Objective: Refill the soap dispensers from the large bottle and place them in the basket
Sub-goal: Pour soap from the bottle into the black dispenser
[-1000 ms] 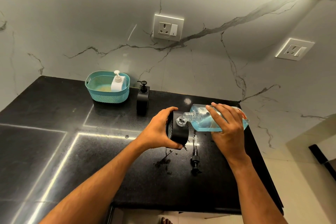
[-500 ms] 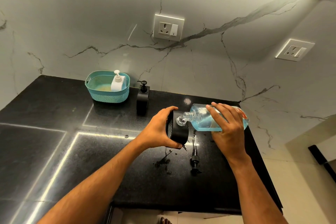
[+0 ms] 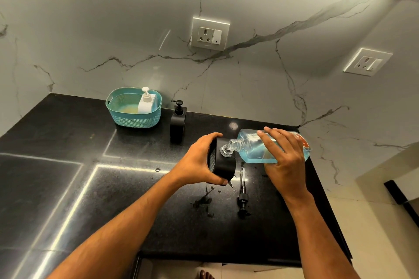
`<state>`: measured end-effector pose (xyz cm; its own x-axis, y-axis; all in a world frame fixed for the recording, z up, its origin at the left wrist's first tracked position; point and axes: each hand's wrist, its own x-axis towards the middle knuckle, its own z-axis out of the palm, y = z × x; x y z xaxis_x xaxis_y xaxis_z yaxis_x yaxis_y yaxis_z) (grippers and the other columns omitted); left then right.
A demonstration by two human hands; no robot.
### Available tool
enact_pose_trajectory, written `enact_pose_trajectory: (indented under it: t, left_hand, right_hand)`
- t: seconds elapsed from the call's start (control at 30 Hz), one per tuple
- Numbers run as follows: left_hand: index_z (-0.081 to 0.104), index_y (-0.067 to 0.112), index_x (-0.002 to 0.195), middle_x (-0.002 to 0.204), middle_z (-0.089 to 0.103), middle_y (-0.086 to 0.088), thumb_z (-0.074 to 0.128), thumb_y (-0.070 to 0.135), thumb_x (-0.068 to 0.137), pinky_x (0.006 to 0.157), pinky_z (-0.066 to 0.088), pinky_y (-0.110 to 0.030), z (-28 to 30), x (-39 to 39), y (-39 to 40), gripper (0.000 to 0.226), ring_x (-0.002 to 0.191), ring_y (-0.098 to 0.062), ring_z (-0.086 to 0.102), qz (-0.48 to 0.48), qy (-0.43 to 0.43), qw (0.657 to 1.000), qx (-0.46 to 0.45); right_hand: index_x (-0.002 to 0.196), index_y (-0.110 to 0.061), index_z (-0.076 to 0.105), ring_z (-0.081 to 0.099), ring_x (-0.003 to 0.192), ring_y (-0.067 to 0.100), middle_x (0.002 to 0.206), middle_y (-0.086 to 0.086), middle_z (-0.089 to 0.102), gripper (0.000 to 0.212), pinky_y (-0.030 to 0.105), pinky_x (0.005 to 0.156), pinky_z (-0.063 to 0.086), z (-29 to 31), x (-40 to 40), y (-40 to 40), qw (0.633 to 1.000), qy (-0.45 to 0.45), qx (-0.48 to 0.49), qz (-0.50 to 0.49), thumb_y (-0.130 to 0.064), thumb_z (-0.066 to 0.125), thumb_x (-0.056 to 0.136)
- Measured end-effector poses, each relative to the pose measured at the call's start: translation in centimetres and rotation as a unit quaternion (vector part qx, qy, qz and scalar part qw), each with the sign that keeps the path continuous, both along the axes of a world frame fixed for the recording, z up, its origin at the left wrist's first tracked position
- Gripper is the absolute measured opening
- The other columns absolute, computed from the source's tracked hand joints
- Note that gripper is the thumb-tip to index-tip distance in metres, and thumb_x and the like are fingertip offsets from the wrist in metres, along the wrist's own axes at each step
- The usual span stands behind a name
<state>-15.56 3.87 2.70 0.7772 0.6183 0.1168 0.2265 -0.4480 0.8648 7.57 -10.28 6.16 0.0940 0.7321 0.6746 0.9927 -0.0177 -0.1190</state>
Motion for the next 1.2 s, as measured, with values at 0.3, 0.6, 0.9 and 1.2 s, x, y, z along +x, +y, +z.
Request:
enact_pose_trajectory:
  t: [0.3,0.6,0.9,1.2]
  left_hand:
    - [0.034,0.032,0.154,0.148,0.047,0.011,0.097,0.051,0.049,0.106,0.035,-0.013,-0.04,0.04,0.04,0.123,0.135,-0.008,0.047,0.000,0.002,1.000,-0.001]
    - [0.034,0.031,0.154,0.149,0.046,0.011,0.099,0.047,0.050,0.109,0.037,-0.018,-0.20,0.02,0.13,0.123,0.136,-0.009,0.047,0.004,0.005,1.000,0.000]
    - [0.034,0.032,0.154,0.148,0.046,0.010,0.100,0.044,0.051,0.104,0.034,-0.009,-0.42,0.00,0.33,0.122,0.135,-0.008,0.046,0.007,0.007,1.000,0.001]
    - [0.033,0.032,0.155,0.150,0.045,0.010,0.099,0.047,0.051,0.108,0.034,-0.014,-0.42,0.01,0.39,0.124,0.138,-0.008,0.045,0.005,0.008,1.000,-0.003]
  right_hand:
    - [0.139,-0.011,0.063,0.055,0.133,0.035,0.141,0.012,0.062,0.071,0.054,0.109,0.044,0.12,-0.11,-0.06,1.000,-0.003,0.001,0.001,-0.013,0.086,0.073]
    - [0.140,-0.012,0.062,0.055,0.133,0.035,0.141,0.011,0.062,0.074,0.054,0.108,0.045,0.12,-0.07,0.09,1.000,-0.006,-0.001,0.002,-0.012,0.089,0.071]
    - [0.140,-0.012,0.062,0.054,0.133,0.035,0.141,0.012,0.062,0.074,0.056,0.107,0.047,0.04,-0.05,0.26,1.000,-0.003,-0.005,0.003,-0.013,0.090,0.071]
    - [0.140,-0.012,0.062,0.054,0.133,0.035,0.141,0.012,0.062,0.074,0.058,0.105,0.048,-0.09,0.09,0.33,1.000,-0.001,-0.009,0.001,-0.013,0.090,0.072]
